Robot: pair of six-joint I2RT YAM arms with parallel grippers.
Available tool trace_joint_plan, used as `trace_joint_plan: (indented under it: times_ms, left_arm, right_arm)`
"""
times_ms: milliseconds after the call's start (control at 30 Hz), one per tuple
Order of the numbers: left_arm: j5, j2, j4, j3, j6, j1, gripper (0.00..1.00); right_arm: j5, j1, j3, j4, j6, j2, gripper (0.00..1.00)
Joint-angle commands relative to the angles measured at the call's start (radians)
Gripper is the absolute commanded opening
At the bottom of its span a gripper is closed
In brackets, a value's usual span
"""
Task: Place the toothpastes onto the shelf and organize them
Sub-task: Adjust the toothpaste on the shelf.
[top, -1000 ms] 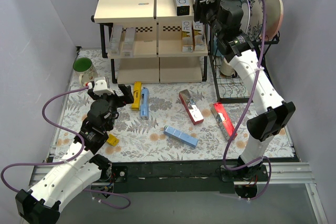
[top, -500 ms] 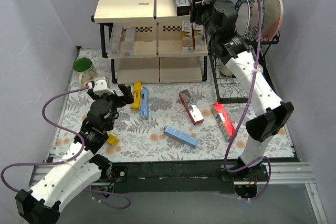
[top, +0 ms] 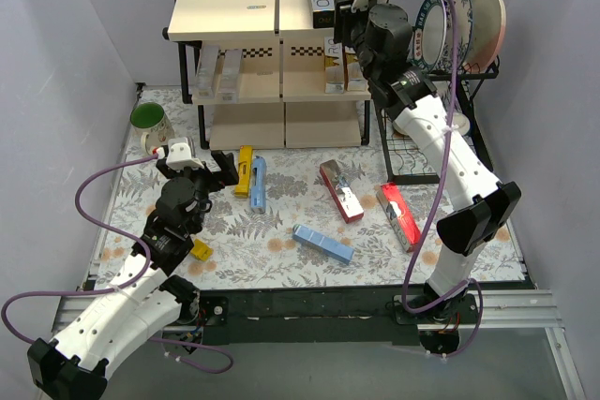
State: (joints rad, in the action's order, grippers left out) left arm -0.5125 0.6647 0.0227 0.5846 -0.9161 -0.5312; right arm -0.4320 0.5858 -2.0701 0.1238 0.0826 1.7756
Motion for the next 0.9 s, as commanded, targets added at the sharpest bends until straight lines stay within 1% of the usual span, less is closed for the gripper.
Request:
trace_joint_plan:
  times_ms: [0,233,467,767,867]
  left_arm:
    - [-0.009,-0.014,0.005,0.038,0.006,0.008,0.98]
    - [-0.011,-0.014,0.003,0.037,0.008,0.008,0.98]
    - [-0.009,-0.016,0.005,0.037,0.006,0.010,0.98]
    - [-0.008,-0.014,0.005,0.037,0.006,0.010,0.98]
    - [-0.006,-0.010,0.005,0.037,0.006,0.010,0.98]
  right_arm:
    - [-0.037,0.020,-0.019,-0.030,0.014,-0.027,0.59]
    - [-0.054,0.029,-0.038,-0.027,0.028,-0.021,0.59]
    - [-0.109,0.028,-0.028,-0.050,0.095,-0.031,0.61]
    - [-0.088,0.019,-0.021,-0.036,0.091,-0.028,0.62]
    - [-0.073,0.019,-0.012,-0.039,0.088,-0.039,0.66]
